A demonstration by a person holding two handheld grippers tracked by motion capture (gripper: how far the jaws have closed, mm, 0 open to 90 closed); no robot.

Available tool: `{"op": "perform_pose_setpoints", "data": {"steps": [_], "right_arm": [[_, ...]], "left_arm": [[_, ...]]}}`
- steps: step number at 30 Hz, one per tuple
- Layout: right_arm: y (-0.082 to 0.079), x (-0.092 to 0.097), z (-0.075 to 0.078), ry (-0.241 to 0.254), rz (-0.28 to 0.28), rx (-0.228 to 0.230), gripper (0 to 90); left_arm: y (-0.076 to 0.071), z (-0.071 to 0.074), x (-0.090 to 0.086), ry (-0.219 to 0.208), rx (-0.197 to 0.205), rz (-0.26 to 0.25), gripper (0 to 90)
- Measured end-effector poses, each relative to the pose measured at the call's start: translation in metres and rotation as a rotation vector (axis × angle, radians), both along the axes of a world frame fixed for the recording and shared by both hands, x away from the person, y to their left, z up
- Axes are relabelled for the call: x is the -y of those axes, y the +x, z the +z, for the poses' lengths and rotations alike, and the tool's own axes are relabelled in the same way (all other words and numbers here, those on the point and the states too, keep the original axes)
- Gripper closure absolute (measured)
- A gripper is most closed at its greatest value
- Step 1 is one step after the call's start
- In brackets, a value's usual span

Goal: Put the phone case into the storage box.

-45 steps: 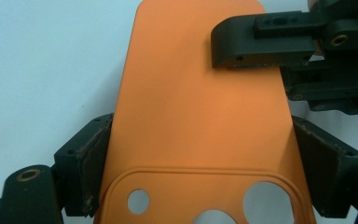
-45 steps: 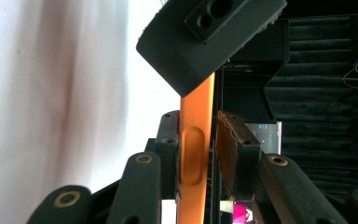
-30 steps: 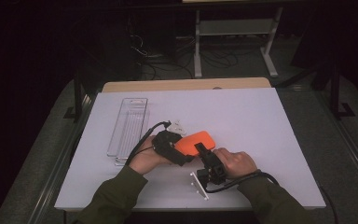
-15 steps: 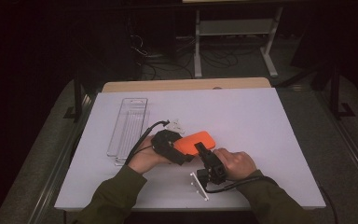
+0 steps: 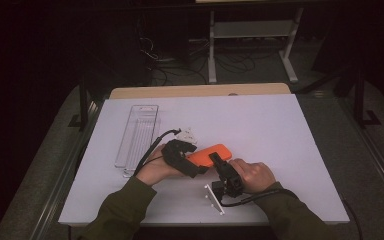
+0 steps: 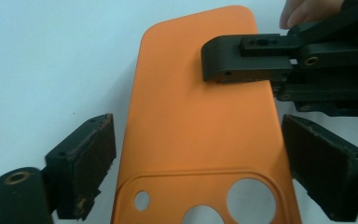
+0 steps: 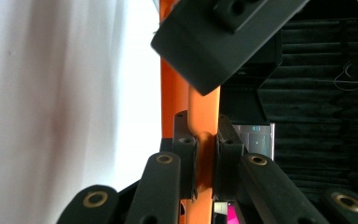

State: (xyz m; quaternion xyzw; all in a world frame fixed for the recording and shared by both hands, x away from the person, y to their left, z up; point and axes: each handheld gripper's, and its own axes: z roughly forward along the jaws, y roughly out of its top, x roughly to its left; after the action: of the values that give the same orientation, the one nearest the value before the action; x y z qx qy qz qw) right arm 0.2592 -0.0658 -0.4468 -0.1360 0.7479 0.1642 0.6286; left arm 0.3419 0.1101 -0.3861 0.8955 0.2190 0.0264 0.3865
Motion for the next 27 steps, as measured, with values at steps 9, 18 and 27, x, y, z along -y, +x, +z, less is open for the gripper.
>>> {"op": "perform_pose_setpoints", "data": {"steps": [9,18,27], "right_arm": [[0.001,0.001,-0.001,0.003,-0.007,-0.01,80.9],[0.007,0.007,0.001,0.019,-0.03,-0.008,80.8],[0.013,0.016,0.003,0.029,-0.071,-0.041,80.7]], "left_arm": [[-0.002,0.004,-0.002,-0.012,0.002,-0.036,1.5],[-0.001,0.006,-0.009,-0.016,0.023,-0.055,0.0],[-0.001,0.006,-0.014,-0.006,0.031,-0.079,0.0]]}}
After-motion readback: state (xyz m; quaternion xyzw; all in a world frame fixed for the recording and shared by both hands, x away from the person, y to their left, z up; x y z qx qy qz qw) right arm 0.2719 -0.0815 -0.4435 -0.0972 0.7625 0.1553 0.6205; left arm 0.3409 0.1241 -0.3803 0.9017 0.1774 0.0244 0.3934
